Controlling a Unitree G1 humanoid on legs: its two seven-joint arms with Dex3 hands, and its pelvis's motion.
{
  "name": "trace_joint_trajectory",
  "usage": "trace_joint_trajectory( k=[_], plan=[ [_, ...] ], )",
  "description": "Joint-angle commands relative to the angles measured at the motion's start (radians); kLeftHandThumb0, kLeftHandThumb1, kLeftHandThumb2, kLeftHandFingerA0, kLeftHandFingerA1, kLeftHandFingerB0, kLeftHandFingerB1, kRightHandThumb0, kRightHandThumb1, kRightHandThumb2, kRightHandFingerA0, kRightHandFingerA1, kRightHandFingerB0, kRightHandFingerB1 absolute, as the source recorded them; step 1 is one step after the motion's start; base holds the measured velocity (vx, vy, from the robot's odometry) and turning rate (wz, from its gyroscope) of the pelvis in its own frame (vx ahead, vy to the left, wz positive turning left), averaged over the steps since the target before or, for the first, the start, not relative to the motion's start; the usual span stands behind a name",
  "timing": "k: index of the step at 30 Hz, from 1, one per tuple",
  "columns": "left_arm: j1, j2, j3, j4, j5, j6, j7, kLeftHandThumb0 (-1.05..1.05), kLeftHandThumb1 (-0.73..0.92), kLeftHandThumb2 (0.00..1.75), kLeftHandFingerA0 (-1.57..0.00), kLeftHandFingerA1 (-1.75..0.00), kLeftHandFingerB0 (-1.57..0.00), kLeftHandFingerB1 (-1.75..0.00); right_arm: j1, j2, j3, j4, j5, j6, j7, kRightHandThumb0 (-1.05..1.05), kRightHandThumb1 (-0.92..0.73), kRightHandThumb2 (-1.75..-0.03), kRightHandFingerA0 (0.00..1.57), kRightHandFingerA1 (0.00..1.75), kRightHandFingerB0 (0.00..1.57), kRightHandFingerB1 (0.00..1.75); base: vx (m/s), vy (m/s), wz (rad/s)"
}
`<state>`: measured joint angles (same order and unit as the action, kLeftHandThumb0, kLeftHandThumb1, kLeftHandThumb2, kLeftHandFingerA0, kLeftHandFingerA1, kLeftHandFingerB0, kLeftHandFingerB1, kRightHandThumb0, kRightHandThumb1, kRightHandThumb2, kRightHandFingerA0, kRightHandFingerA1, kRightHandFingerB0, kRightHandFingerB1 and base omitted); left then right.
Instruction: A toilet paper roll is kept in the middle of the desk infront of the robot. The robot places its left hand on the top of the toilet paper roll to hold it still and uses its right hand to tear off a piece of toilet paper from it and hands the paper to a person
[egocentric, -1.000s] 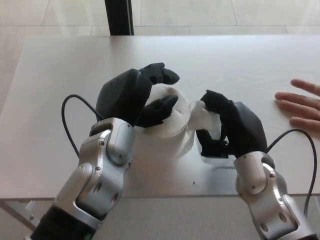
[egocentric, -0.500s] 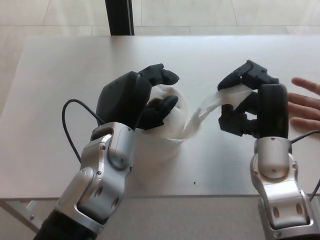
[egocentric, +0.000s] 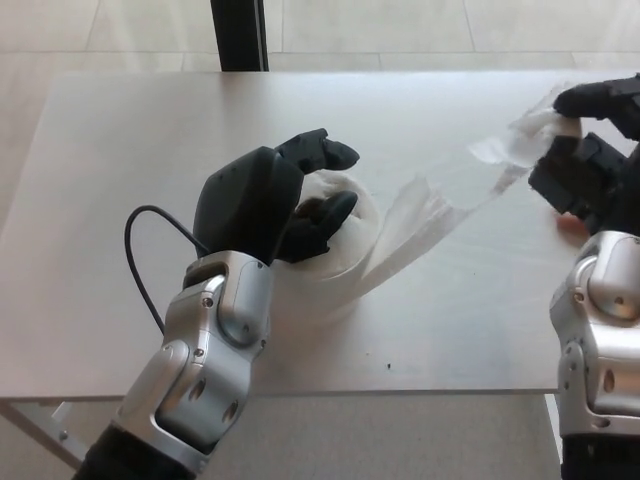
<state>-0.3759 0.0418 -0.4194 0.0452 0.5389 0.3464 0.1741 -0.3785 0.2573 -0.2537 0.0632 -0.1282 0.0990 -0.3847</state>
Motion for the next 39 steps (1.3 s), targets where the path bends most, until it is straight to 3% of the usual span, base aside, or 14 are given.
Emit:
trace_joint_trajectory(
  k=[1, 2, 3, 7, 8, 10, 13, 21, 22, 28, 34, 37, 38, 39],
  plan=[
    [0.09, 0.02, -0.014, 0.081, 0.022, -0.008, 0.011, -0.44, 0.69, 0.61, -0.57, -0.56, -0.66, -0.51, -0.183, 0.194, -0.224, -0.067, 0.44, -0.023, -0.245, -0.38, -0.58, -1.1, 1.25, 1.42, 0.99, 1.28, 0.0, 0.0, 0.0],
    [0.091, 0.021, -0.016, 0.084, 0.023, -0.012, 0.014, -0.44, 0.69, 0.61, -0.58, -0.57, -0.66, -0.51, -0.192, 0.189, -0.231, -0.066, 0.443, -0.028, -0.254, -0.31, -0.66, -0.91, 1.05, 1.75, 0.73, 1.72, 0.0, 0.0, 0.0],
    [0.092, 0.023, -0.017, 0.084, 0.024, -0.013, 0.012, -0.44, 0.7, 0.61, -0.57, -0.57, -0.66, -0.51, -0.206, 0.183, -0.24, -0.066, 0.45, -0.028, -0.264, -0.47, -0.61, -0.98, 1.28, 1.48, 1.03, 1.34, 0.0, 0.0, 0.0],
    [0.096, 0.023, -0.017, 0.082, 0.021, -0.006, 0.003, -0.44, 0.7, 0.6, -0.57, -0.56, -0.66, -0.51, -0.237, 0.145, -0.262, -0.065, 0.476, -0.038, -0.256, -0.45, -0.62, -1.0, 1.3, 1.48, 1.03, 1.33, 0.0, 0.0, 0.0],
    [0.098, 0.022, -0.017, 0.082, 0.021, -0.008, 0.006, -0.44, 0.69, 0.61, -0.57, -0.57, -0.66, -0.51, -0.235, 0.136, -0.258, -0.065, 0.463, -0.042, -0.247, -0.26, -0.7, -0.86, 1.06, 1.75, 0.75, 1.71, 0.0, 0.0, 0.0],
    [0.101, 0.022, -0.017, 0.082, 0.019, -0.016, 0.009, -0.43, 0.69, 0.6, -0.58, -0.56, -0.67, -0.51, -0.21, 0.076, -0.241, -0.082, 0.41, 0.01, -0.199, -0.09, -0.52, -1.34, 1.06, 1.75, 0.75, 1.64, 0.0, 0.0, 0.0],
    [0.107, 0.029, -0.007, 0.075, 0.01, -0.02, 0.0, -0.44, 0.7, 0.6, -0.57, -0.56, -0.67, -0.49, -0.142, -0.062, -0.212, -0.044, 0.3, -0.021, -0.066, -0.24, -0.51, -1.17, 1.33, 1.47, 1.08, 1.32, 0.0, 0.0, 0.0],
    [0.107, 0.058, 0.037, 0.05, 0.015, -0.043, -0.002, -0.43, 0.69, 0.6, -0.58, -0.57, -0.67, -0.51, -0.053, -0.329, -0.227, 0.083, 0.195, -0.028, 0.02, -0.15, -0.5, -1.14, 1.02, 1.75, 0.77, 1.58, 0.0, 0.0, 0.0],
    [0.109, 0.058, 0.039, 0.044, 0.015, -0.039, -0.006, -0.44, 0.69, 0.6, -0.57, -0.58, -0.68, -0.51, -0.028, -0.358, -0.209, 0.097, 0.164, -0.04, 0.024, -0.2, -0.48, -1.15, 1.33, 1.42, 1.04, 1.24, 0.0, 0.0, 0.0],
    [0.137, 0.052, 0.034, 0.031, 0.02, -0.041, -0.011, -0.44, 0.68, 0.6, -0.58, -0.56, -0.7, -0.51, 0.052, -0.464, -0.14, 0.221, 0.098, -0.188, 0.037, -0.05, -0.39, -1.25, 0.96, 1.73, 0.86, 1.51, 0.0, 0.0, 0.0],
    [0.143, 0.047, 0.026, 0.043, 0.025, -0.054, -0.004, -0.43, 0.68, 0.6, -0.59, -0.57, -0.7, -0.51, 0.02, -0.451, -0.137, 0.238, 0.082, -0.132, -0.087, -0.1, -0.44, -1.09, 1.26, 1.38, 1.06, 1.21, 0.0, 0.0, 0.0],
    [0.147, 0.046, 0.022, 0.051, 0.03, -0.063, 0.002, -0.43, 0.69, 0.6, -0.59, -0.59, -0.7, -0.52, -0.037, -0.425, -0.201, 0.246, 0.164, -0.095, -0.108, -0.03, -0.52, -1.06, 0.88, 1.72, 0.72, 1.48, 0.0, 0.0, 0.0],
    [0.154, 0.044, 0.021, 0.049, 0.028, -0.06, 0.001, -0.44, 0.69, 0.6, -0.58, -0.6, -0.7, -0.52, -0.053, -0.432, -0.213, 0.282, 0.16, -0.129, -0.115, -0.04, -0.5, -1.05, 1.19, 1.4, 0.97, 1.25, 0.0, 0.0, 0.0],
    [0.158, 0.041, 0.019, 0.05, 0.028, -0.061, 0.002, -0.44, 0.7, 0.6, -0.58, -0.6, -0.7, -0.52, -0.051, -0.451, -0.201, 0.29, 0.119, -0.132, -0.124, -0.03, -0.51, -1.08, 0.86, 1.75, 0.73, 1.57, 0.0, 0.0, 0.0]
  ],
)
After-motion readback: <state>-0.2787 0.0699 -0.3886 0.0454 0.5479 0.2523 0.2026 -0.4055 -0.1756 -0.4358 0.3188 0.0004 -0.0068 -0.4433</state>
